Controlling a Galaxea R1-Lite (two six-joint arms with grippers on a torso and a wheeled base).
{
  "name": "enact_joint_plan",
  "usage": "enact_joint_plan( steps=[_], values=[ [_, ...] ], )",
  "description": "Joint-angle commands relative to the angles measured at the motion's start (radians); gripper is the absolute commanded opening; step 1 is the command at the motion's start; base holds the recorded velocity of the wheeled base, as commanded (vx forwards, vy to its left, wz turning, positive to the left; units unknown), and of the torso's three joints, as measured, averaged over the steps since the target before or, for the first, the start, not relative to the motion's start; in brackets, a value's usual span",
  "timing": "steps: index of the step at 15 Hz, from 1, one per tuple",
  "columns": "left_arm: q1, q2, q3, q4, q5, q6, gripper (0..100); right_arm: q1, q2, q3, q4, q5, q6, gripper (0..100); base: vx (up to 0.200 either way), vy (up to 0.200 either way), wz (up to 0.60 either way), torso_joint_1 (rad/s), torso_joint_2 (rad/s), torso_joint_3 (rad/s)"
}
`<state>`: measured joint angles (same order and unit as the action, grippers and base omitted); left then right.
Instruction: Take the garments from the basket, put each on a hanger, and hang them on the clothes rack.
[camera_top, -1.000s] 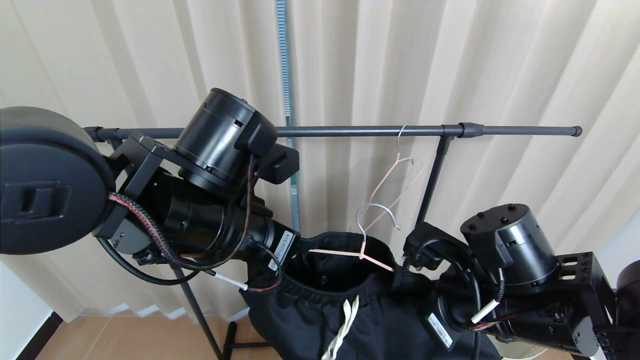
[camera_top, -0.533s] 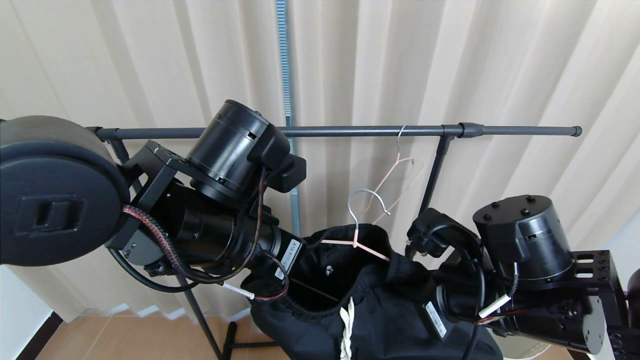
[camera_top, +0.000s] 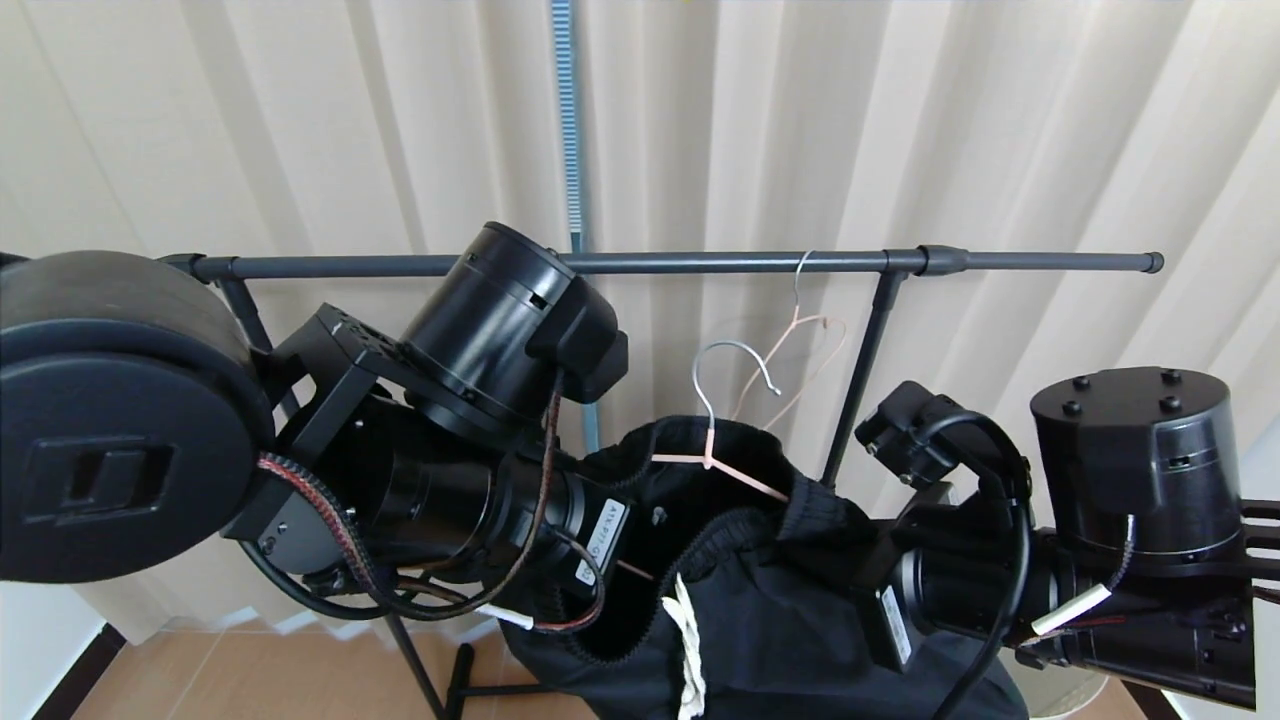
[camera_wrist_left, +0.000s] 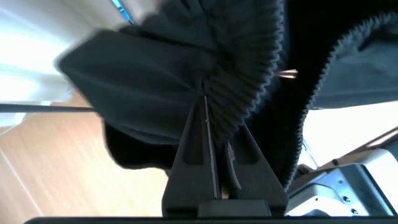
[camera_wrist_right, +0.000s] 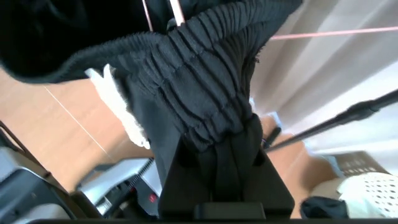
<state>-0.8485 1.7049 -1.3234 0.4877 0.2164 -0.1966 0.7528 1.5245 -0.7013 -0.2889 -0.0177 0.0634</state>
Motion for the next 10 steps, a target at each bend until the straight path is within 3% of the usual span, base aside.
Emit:
enact_joint_plan(
  steps=[1, 10],
  values=[
    [-0.017, 0.002, 0.010, 0.000, 0.000, -0.004, 0, 0.000, -0.006, 0.003, -0.007, 0.002, 0.004, 0, 0.000, 0.000, 0.00, 0.000, 0.00, 0.000],
    [-0.050, 0.025, 0.009, -0.014, 0.000, -0.070, 0, 0.000, -0.017, 0.091, -0.182, 0.120, 0.042, 0, 0.000, 0.000, 0.00, 0.000, 0.00, 0.000]
  ],
)
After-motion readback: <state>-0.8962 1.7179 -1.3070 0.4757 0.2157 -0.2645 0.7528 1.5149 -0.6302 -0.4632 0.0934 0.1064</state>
